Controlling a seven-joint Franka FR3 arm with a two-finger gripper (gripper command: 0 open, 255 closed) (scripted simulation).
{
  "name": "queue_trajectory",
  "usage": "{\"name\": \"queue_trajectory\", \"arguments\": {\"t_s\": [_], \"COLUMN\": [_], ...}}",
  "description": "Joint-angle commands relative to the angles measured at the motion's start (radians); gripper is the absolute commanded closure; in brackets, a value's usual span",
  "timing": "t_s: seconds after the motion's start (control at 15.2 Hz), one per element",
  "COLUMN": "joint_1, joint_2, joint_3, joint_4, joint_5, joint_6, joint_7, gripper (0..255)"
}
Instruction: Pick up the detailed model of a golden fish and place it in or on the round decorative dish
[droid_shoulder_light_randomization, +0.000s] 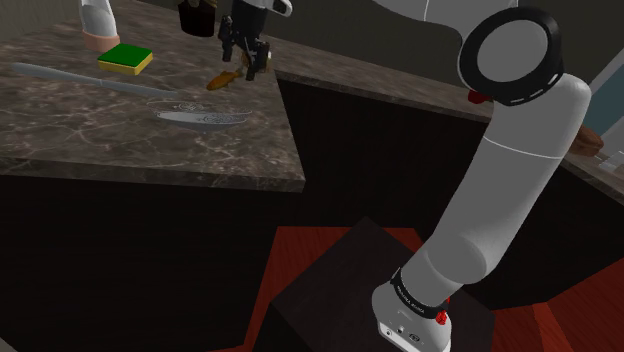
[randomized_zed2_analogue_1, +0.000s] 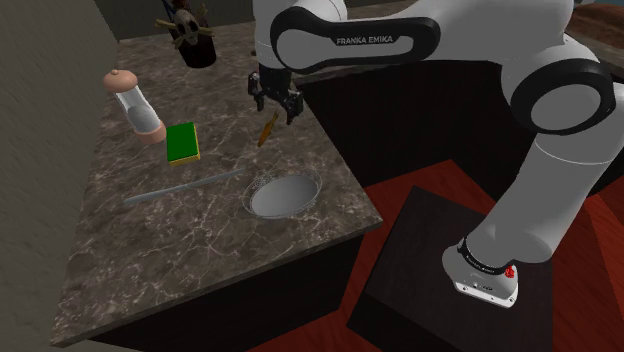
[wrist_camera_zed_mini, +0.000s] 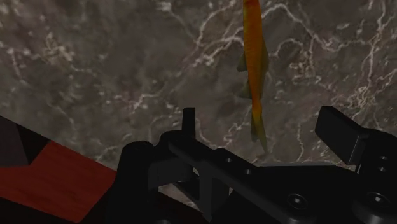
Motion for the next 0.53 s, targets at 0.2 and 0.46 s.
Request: {"name": "queue_trajectory", "arguments": {"t_s": [0.2, 0.46], "joint_1": [0.000, 0.000], "joint_2": [0.015, 0.019], "joint_3": [-0.004, -0.004], "joint_4": [-0.041, -0.057], "joint_5": [-0.006, -0.008], "joint_6": [0.057, 0.077], "joint_7": [0.016, 0.017], "gripper": [0, 0]}}
